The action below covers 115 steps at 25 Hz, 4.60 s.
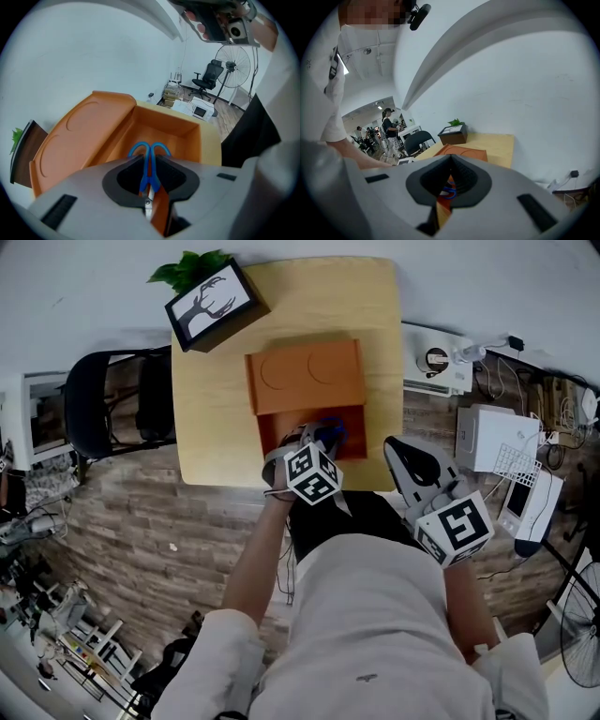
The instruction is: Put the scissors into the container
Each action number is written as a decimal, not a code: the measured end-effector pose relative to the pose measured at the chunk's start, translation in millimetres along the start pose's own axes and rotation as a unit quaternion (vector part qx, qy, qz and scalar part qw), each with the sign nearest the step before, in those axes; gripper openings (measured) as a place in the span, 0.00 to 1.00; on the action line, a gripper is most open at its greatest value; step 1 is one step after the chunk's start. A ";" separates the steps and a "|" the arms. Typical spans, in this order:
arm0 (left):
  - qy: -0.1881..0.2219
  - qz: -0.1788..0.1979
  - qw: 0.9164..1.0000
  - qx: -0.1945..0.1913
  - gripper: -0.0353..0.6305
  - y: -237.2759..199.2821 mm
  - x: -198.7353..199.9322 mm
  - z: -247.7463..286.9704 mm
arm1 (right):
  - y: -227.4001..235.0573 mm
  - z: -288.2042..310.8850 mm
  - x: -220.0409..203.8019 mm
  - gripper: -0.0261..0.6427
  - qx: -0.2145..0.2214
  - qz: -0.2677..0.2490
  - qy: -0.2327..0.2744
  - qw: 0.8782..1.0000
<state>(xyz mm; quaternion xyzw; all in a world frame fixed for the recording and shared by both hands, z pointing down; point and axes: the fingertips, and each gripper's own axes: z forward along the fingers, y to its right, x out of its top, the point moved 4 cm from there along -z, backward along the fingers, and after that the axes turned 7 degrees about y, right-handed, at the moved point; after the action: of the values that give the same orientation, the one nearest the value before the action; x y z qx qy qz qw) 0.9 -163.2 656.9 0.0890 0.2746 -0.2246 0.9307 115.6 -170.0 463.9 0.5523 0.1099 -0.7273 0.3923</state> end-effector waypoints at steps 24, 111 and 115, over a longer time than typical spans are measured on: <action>-0.012 -0.019 1.000 0.020 0.19 0.0 -3.9 7.8 | 7.1 -5.3 -7.3 0.04 -0.002 0.008 -0.009 1.000; 0.427 -0.152 0.883 0.119 0.06 124.4 -20.3 -422.3 | -284.5 -129.2 5.5 0.04 -0.107 -0.061 0.168 0.978; 0.429 -0.157 0.881 0.120 0.06 125.7 -19.6 -422.3 | -282.4 -131.5 5.8 0.04 -0.111 -0.057 0.167 0.978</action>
<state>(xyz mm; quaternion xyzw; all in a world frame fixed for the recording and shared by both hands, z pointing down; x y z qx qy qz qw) -154.0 77.1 321.0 0.2438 0.6285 -0.3388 0.6563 14.1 94.0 333.4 0.6121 0.2852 -0.6293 0.3847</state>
